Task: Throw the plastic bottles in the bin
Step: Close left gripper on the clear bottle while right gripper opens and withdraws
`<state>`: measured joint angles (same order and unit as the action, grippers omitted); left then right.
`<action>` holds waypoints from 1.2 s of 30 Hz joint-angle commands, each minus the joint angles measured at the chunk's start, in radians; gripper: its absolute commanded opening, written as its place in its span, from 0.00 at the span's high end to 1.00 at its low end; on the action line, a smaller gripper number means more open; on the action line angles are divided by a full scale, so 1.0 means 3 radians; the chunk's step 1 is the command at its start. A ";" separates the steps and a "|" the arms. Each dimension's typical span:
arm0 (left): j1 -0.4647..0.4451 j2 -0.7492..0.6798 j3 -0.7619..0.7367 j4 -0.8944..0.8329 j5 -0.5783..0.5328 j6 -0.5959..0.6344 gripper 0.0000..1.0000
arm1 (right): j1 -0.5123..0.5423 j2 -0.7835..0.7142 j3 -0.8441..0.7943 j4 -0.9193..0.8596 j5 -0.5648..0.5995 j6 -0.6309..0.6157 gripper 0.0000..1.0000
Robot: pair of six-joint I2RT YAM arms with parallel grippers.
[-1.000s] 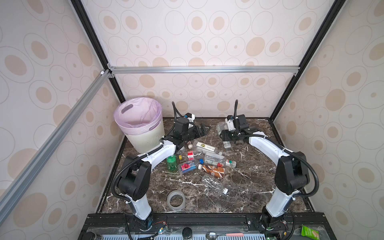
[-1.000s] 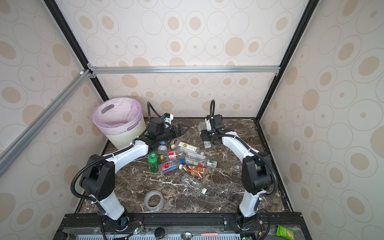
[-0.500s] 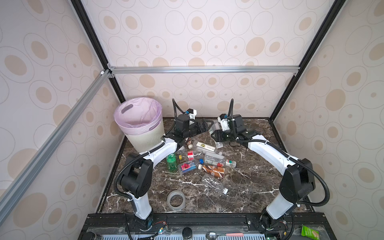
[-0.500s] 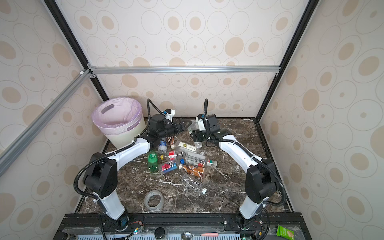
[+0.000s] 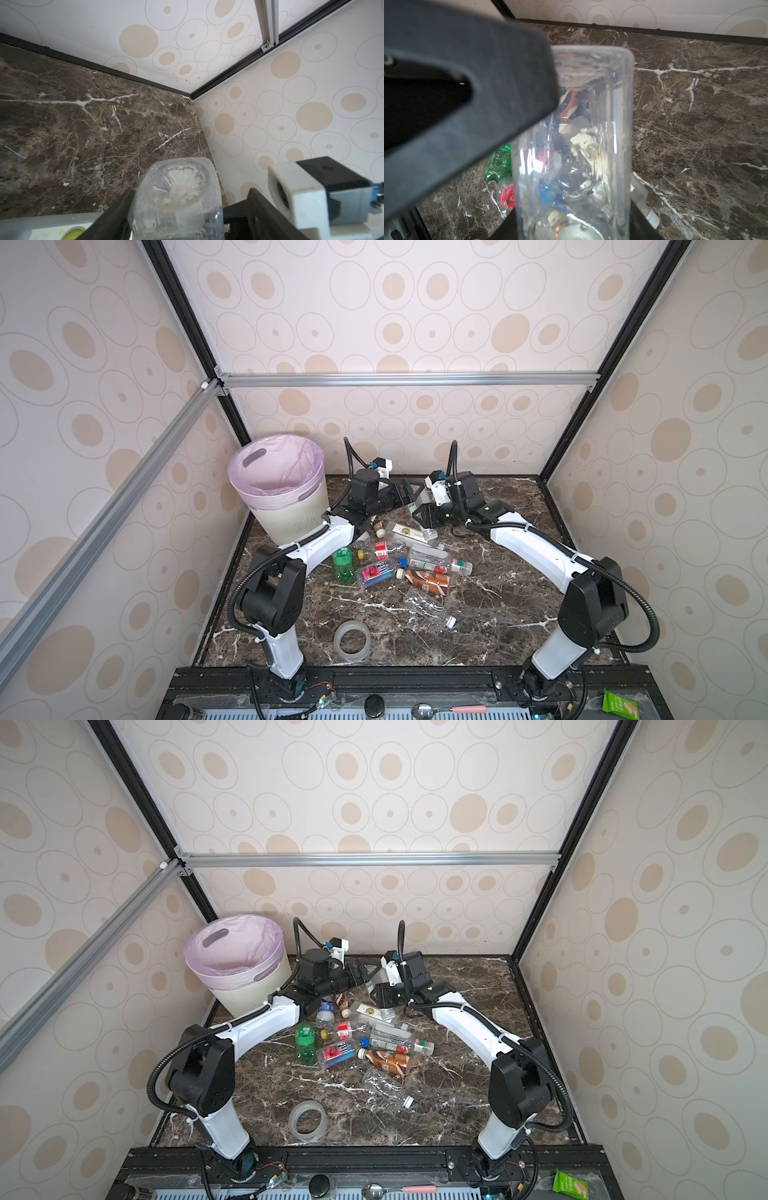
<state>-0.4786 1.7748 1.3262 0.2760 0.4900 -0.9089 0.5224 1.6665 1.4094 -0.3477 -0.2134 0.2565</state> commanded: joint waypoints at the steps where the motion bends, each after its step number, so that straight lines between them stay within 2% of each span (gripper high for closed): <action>1: 0.0003 0.0013 -0.0013 0.0101 0.0026 0.0020 0.24 | 0.0043 -0.0091 0.0041 0.0089 -0.0037 0.0033 0.45; 6: 0.0001 -0.0005 -0.0049 0.0123 0.0028 0.0017 0.37 | 0.0053 -0.0127 0.0035 0.0136 -0.0030 0.0045 0.44; 19: -0.0010 0.0025 -0.0059 0.0174 0.0088 -0.0028 0.37 | 0.0088 -0.0120 0.0039 0.0239 -0.0056 0.0052 0.43; 31: -0.0010 0.0040 -0.0074 0.0198 0.0091 -0.0033 0.33 | 0.0109 -0.0084 0.0052 0.0229 -0.0050 0.0041 0.42; 36: -0.0010 0.0031 -0.0085 0.0197 0.0087 -0.0030 0.41 | 0.0109 -0.0084 0.0052 0.0225 -0.0035 0.0036 0.42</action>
<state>-0.4782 1.7756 1.3056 0.3061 0.5007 -0.9222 0.5442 1.6638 1.4094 -0.3050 -0.2085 0.2718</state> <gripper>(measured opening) 0.609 0.578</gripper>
